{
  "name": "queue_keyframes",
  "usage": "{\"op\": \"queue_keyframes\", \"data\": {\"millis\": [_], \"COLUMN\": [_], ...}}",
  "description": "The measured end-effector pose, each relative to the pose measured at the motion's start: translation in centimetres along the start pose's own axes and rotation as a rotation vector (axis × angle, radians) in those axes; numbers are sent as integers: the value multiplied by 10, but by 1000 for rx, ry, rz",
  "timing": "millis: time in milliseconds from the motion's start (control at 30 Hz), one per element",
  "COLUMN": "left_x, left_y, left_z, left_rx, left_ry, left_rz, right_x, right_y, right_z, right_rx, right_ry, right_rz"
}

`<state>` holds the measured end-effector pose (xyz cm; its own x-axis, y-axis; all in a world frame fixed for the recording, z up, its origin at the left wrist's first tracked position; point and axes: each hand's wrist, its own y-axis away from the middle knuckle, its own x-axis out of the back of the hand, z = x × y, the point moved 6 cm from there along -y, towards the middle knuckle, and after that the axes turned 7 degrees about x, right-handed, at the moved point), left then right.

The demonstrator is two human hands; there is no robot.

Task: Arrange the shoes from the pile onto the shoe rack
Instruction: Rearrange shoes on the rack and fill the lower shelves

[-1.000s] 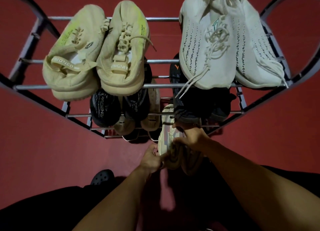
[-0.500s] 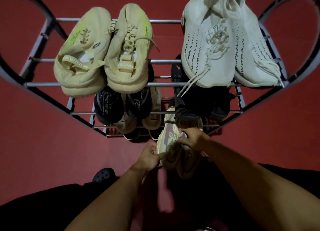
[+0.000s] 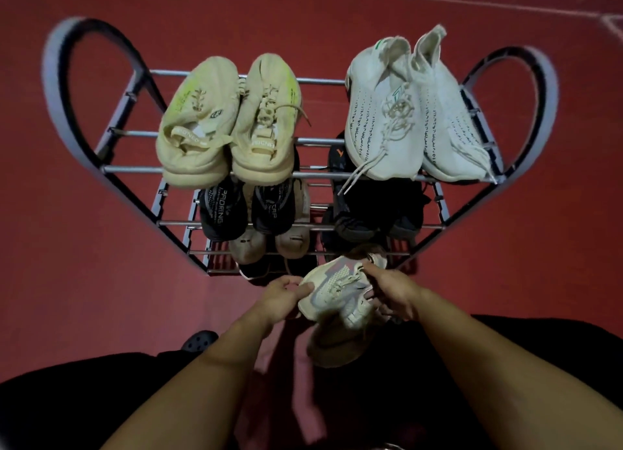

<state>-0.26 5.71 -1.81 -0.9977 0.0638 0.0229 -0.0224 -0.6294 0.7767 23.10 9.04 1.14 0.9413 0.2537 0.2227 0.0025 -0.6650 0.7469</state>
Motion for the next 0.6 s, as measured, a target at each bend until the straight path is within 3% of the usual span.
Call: {"op": "queue_keyframes", "data": {"millis": [167, 367, 500, 600], "left_x": [5, 10, 0, -21], "left_y": [8, 14, 11, 10], "left_z": [11, 27, 19, 13], "left_rx": [-50, -112, -18, 56], "left_ry": [40, 101, 52, 95], "left_rz": [101, 198, 211, 85], "right_x": [-13, -30, -42, -46], "right_y": [35, 57, 58, 49], "right_z": [19, 34, 27, 12], "right_rx": [-128, -123, -11, 109], "right_ry": [-582, -1157, -1399, -1449], "right_rz": [78, 199, 219, 202]}}
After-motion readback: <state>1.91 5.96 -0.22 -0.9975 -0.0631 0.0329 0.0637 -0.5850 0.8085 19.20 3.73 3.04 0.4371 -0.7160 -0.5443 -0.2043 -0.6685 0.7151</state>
